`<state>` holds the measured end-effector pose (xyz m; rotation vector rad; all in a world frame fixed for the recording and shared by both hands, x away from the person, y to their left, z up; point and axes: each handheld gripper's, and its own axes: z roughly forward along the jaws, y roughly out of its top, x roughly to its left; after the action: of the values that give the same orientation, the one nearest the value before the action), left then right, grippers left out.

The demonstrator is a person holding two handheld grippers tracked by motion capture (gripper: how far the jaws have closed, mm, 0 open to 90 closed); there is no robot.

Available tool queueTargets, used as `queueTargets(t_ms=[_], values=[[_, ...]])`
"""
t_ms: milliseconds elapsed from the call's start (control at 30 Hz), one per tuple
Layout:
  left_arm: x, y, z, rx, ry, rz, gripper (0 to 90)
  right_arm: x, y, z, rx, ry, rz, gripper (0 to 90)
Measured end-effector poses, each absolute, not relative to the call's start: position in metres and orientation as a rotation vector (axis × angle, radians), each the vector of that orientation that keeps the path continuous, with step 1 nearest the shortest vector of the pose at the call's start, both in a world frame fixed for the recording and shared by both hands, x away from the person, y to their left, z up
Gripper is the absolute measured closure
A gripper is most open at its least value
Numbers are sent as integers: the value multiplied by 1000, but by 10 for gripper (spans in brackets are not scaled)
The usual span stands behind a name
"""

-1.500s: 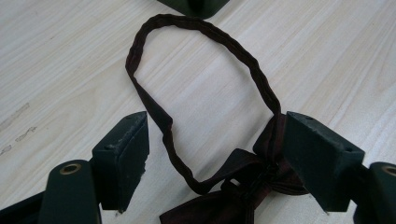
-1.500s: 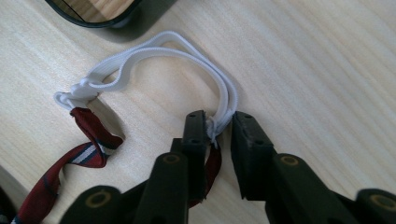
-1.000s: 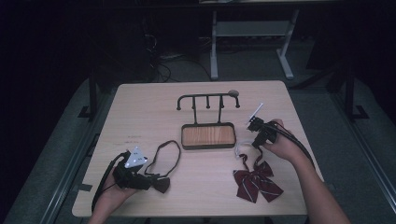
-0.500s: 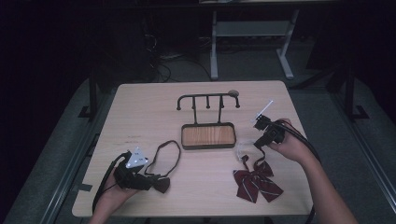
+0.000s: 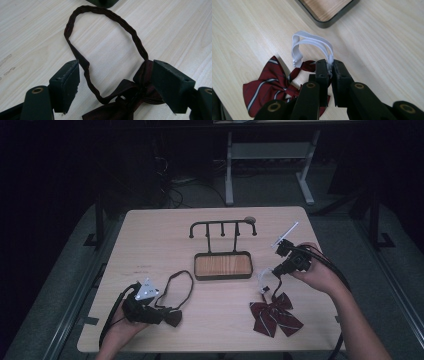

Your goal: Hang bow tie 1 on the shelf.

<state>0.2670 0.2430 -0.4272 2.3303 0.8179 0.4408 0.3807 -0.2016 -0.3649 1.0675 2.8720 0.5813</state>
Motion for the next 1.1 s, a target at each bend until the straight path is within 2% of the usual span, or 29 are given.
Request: queueTargets(t_ms=[367,1100], values=[[267,243,-428,2331,818,441,238,369,-197,-337,997,2857,606,837],[267,243,-428,2330,819,439,238,364,-192,-305,938,2830,604,837]])
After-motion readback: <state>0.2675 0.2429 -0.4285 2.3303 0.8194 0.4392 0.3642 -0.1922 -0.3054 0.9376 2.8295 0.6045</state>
